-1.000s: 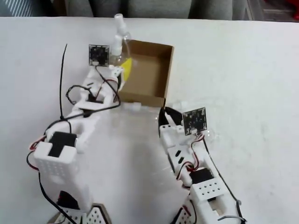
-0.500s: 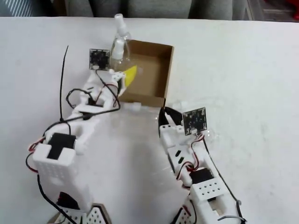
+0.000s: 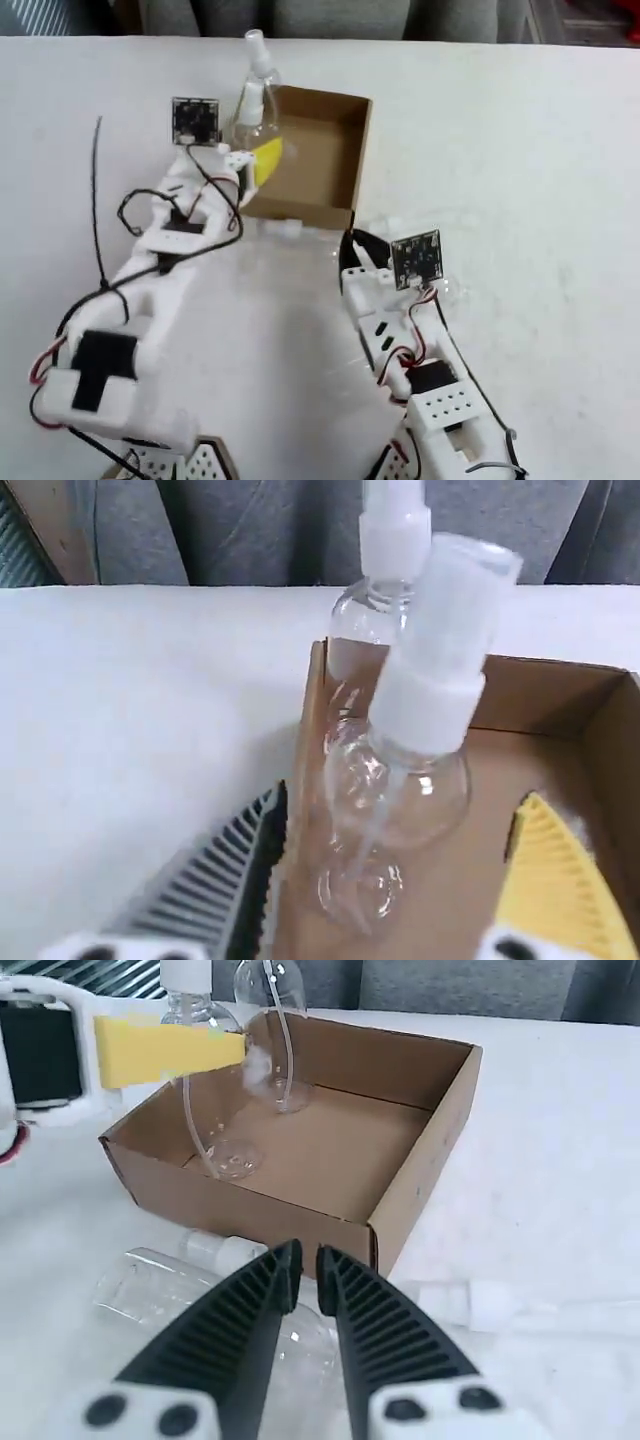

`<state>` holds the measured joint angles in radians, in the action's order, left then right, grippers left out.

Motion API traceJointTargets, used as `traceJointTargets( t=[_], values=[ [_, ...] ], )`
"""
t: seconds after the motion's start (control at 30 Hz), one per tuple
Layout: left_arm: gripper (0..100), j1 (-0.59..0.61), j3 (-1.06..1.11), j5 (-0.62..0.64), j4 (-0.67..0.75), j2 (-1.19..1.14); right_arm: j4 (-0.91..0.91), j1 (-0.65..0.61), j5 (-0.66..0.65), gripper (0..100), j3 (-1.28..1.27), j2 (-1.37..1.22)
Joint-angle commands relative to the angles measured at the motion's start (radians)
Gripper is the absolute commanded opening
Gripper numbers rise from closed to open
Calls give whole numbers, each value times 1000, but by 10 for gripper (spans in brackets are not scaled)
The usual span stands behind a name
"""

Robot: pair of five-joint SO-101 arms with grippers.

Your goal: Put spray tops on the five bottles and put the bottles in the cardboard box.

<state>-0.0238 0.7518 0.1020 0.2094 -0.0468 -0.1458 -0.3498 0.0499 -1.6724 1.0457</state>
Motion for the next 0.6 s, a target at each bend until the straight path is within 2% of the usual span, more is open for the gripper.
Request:
traceJointTargets(
  t=[0.0,0.13,0.27,0.33,0.5,0.57],
  values=[
    [336,13,-6,-44,-328,234,2,12,0,16,-9,-2],
    [335,12,-6,-98,-566,337,2,13,0,16,-9,-4],
    [317,15,-6,-98,-733,387,4,15,0,16,-9,-4],
    [255,24,-6,-98,-804,403,4,16,0,16,-9,-4],
    [25,47,-6,-106,-887,444,4,18,0,16,-9,-4],
    [35,50,-5,-106,-921,463,4,24,0,16,-9,-4]
  ],
)
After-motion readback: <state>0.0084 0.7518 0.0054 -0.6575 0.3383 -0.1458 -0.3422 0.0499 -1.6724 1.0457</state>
